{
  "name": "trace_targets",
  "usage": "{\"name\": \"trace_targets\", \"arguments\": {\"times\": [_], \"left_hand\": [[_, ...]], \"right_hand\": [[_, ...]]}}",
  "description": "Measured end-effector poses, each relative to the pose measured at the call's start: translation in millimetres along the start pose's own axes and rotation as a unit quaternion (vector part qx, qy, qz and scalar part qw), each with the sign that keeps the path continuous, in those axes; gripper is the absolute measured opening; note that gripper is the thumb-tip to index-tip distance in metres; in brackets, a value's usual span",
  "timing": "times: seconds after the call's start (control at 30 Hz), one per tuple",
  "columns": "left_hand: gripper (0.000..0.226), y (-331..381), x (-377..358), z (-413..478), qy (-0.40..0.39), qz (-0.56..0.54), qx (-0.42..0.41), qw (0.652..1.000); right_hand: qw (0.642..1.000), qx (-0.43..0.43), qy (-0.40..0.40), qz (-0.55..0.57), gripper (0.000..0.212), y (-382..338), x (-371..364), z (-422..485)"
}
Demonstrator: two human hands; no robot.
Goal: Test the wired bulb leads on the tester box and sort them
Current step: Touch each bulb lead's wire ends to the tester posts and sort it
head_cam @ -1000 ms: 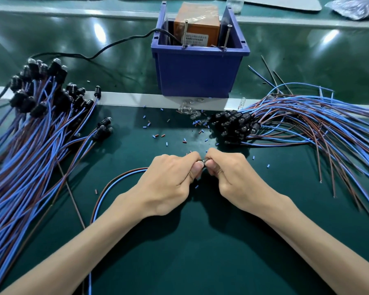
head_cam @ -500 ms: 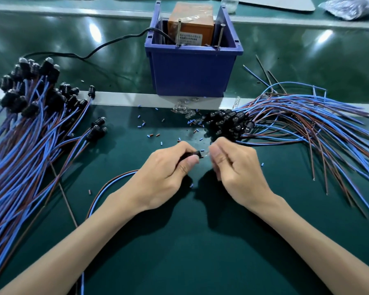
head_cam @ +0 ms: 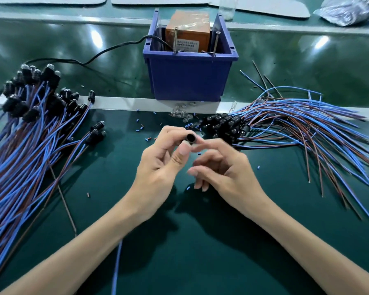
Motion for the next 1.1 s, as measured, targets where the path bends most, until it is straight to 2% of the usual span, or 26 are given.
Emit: {"name": "trace_targets", "arguments": {"times": [0.1,0.2,0.27,0.37,0.47,0.57,0.77,0.9,1.0,1.1], "left_hand": [[0.029,3,-17,-5,0.004,-0.07,0.004,0.998],[0.024,9,-23,-9,0.009,-0.046,-0.018,0.999],[0.017,11,-25,-13,0.01,-0.009,-0.026,1.0],[0.016,9,-26,-16,0.009,0.035,-0.015,0.999],[0.019,11,-28,-18,0.011,0.028,-0.026,0.999],[0.032,16,-33,-20,0.023,0.029,-0.053,0.998],[0.019,12,-35,-21,0.046,-0.063,-0.069,0.995],[0.019,2,-31,-25,0.087,-0.083,-0.046,0.992],[0.017,-5,-24,-25,0.109,-0.086,-0.013,0.99],[0.019,-6,-24,-23,0.096,-0.106,-0.004,0.99]], "right_hand": [[0.994,0.061,-0.008,-0.09,0.016,-14,-15,-5],[0.987,0.092,0.048,-0.124,0.02,-20,-12,-11],[0.977,0.114,0.074,-0.164,0.014,-26,-11,-16],[0.954,0.155,0.098,-0.236,0.012,-37,-10,-22],[0.943,0.182,0.112,-0.256,0.013,-43,-10,-28],[0.937,0.188,0.135,-0.263,0.023,-46,-7,-34],[0.93,0.182,0.149,-0.281,0.016,-49,-6,-37],[0.922,0.205,0.117,-0.306,0.025,-51,-16,-37],[0.936,0.183,0.09,-0.286,0.019,-47,-21,-31],[0.947,0.15,0.098,-0.266,0.02,-42,-17,-27]]}}
Point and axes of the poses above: each hand's wrist, its own z-axis towards the middle knuckle, its own x-axis out of the back of the hand, y = z × x, the point moved 10 cm from there along z, towards the middle knuckle, and after that the axes turned 8 degrees about -y, right-handed, at the moved point
